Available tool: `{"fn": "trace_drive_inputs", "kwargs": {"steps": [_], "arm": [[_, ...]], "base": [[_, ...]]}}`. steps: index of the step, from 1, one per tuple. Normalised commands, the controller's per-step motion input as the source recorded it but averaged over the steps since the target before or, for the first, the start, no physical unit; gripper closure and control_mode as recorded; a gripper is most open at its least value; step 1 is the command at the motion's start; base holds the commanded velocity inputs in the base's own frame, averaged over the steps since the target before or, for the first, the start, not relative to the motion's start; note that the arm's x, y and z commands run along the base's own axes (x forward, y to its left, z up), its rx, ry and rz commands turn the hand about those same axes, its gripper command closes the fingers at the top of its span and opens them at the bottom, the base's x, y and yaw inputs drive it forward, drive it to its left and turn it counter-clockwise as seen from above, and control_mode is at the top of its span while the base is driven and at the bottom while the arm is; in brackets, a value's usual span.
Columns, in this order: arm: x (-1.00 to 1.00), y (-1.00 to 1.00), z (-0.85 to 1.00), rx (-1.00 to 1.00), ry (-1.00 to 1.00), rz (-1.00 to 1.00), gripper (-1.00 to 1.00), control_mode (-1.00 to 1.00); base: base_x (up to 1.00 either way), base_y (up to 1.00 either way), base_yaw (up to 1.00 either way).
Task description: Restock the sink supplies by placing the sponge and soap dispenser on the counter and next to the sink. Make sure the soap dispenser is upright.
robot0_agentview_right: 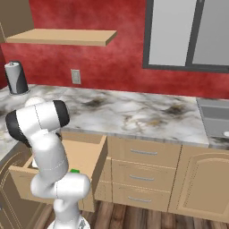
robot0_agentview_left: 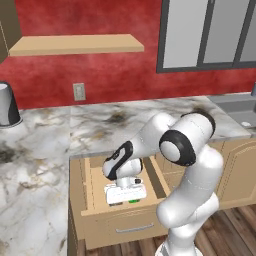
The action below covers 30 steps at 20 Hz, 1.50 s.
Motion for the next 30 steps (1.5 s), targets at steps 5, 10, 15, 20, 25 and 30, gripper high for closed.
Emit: {"fn": "trace_drive_inputs", "kwargs": {"steps": [5,10,15,20,25,30], "arm": [[0.5,0.0,0.11,0.0,-0.04,0.0,-1.0,-1.0],[0.82,0.1,-0.06,0.0,-0.09,0.0,-1.0,-1.0],[0.48,0.35,-0.02,0.0,0.0,0.0,-1.0,-1.0],[0.22,0.2,-0.15,0.0,0.0,-0.01,-1.0,-1.0],[0.12,0.0,-0.36,0.0,-0.06,-0.04,-1.0,-1.0],[0.18,0.0,-0.34,0.0,-0.16,-0.03,-1.0,-1.0]], "base": [[0.0,0.0,0.0],[0.0,0.0,0.0],[0.0,0.0,0.0],[0.0,0.0,0.0],[0.0,0.0,0.0],[0.0,0.0,0.0]]}}
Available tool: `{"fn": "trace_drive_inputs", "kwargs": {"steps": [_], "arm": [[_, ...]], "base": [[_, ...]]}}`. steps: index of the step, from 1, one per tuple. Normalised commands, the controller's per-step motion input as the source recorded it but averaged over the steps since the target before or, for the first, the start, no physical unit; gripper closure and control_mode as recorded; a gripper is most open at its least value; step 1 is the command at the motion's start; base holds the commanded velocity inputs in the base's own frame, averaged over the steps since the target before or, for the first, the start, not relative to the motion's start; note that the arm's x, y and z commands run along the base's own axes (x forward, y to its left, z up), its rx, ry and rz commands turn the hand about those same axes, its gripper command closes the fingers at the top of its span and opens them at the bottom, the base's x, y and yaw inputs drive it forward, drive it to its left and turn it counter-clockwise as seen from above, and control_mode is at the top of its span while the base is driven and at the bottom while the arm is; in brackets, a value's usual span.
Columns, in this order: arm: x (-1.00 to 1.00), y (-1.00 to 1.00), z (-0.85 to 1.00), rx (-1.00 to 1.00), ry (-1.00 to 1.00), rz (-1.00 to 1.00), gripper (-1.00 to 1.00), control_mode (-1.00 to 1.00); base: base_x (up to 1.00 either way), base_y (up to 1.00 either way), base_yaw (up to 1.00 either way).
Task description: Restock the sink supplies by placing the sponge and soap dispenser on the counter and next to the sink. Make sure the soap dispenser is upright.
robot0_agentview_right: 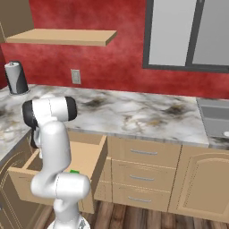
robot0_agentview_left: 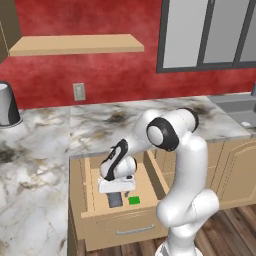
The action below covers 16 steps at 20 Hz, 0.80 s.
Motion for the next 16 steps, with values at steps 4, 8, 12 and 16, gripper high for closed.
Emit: {"fn": "trace_drive_inputs", "kwargs": {"steps": [4,8,12,16], "arm": [[0.02,0.0,-0.06,0.0,-0.18,-0.03,-1.0,-1.0],[0.01,0.0,-0.06,0.0,-0.13,-0.03,-1.0,-1.0],[0.07,0.0,-0.14,0.0,-0.14,-0.03,-1.0,-1.0],[0.08,-0.03,-0.12,0.0,-0.13,-0.01,-1.0,-1.0]], "base": [[0.0,0.0,0.0],[0.0,0.0,0.0],[0.0,0.0,0.0],[0.0,0.0,0.0]]}}
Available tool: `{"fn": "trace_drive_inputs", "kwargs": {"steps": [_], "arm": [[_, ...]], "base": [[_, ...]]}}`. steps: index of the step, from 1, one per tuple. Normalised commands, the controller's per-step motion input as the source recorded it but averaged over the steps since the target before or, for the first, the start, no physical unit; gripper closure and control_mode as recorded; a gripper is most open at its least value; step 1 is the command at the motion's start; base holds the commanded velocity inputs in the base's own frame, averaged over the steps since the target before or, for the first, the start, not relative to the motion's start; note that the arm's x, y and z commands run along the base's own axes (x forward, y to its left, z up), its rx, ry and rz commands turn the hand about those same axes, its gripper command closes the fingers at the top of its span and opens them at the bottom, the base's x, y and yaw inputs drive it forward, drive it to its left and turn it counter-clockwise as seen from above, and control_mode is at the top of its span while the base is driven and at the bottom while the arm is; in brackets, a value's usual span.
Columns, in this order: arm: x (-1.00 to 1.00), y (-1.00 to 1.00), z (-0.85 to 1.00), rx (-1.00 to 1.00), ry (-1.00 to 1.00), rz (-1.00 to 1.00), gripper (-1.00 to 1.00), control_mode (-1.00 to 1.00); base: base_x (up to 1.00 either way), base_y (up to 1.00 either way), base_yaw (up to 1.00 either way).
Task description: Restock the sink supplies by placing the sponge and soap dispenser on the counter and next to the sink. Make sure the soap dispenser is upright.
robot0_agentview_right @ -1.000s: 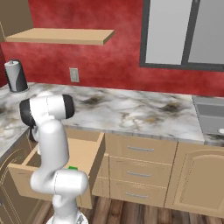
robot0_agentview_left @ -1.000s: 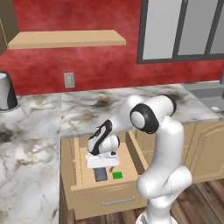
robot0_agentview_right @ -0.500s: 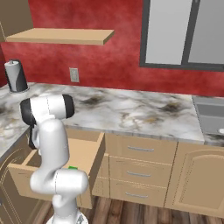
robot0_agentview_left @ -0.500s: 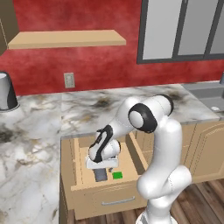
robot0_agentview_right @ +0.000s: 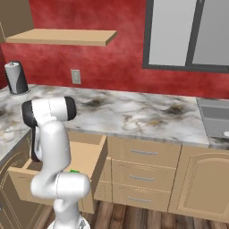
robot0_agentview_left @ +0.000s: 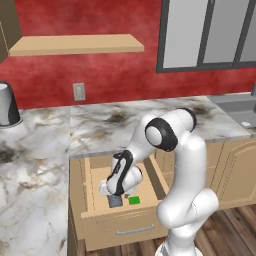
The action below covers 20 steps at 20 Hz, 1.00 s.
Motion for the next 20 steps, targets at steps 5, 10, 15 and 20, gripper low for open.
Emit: {"fn": "trace_drive_inputs", "kwargs": {"steps": [5,10,15,20], "arm": [[0.11,0.0,-0.13,0.0,-0.11,0.0,-1.0,-1.0],[0.06,0.0,-0.28,0.0,-0.07,0.0,-1.0,-1.0],[0.0,0.05,-0.34,0.0,-0.01,0.0,-1.0,-1.0],[-0.02,0.1,-0.41,0.0,0.0,0.0,-1.0,-1.0]], "base": [[0.0,0.0,0.0],[0.0,0.0,0.0],[0.0,0.0,0.0],[0.0,0.0,0.0]]}}
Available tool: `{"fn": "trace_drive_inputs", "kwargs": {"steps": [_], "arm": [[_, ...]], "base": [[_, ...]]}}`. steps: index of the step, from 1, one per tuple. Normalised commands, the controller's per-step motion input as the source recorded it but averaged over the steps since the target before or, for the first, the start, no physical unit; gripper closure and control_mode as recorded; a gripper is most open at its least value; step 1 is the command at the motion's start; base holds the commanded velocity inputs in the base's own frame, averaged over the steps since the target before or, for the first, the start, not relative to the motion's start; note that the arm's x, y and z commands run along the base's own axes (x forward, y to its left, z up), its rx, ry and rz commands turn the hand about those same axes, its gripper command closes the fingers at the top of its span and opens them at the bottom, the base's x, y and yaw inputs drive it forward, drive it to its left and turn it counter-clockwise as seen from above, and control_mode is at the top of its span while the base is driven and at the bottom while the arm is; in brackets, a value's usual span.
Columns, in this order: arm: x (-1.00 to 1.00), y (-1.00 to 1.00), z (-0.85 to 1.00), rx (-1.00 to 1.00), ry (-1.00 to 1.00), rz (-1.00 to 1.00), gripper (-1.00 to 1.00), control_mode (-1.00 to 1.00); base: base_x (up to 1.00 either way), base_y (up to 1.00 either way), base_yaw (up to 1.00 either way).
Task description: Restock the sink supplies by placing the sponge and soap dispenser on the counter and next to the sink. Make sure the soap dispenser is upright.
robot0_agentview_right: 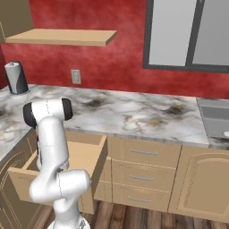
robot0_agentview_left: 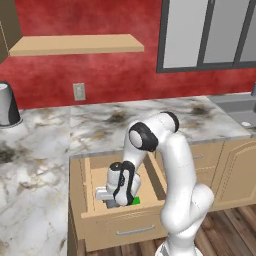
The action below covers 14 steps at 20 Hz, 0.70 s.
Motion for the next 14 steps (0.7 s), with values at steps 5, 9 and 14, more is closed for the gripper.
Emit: {"fn": "trace_drive_inputs", "kwargs": {"steps": [5,9,14], "arm": [[-0.26,0.0,-0.6,0.0,0.0,0.0,1.0,-1.0],[-0.21,0.0,0.06,0.01,0.0,0.0,1.0,-1.0],[-0.36,-0.18,0.92,0.0,-0.12,-0.01,1.0,-1.0]], "base": [[0.0,0.0,0.0],[0.0,0.0,0.0],[0.0,0.0,0.0]]}}
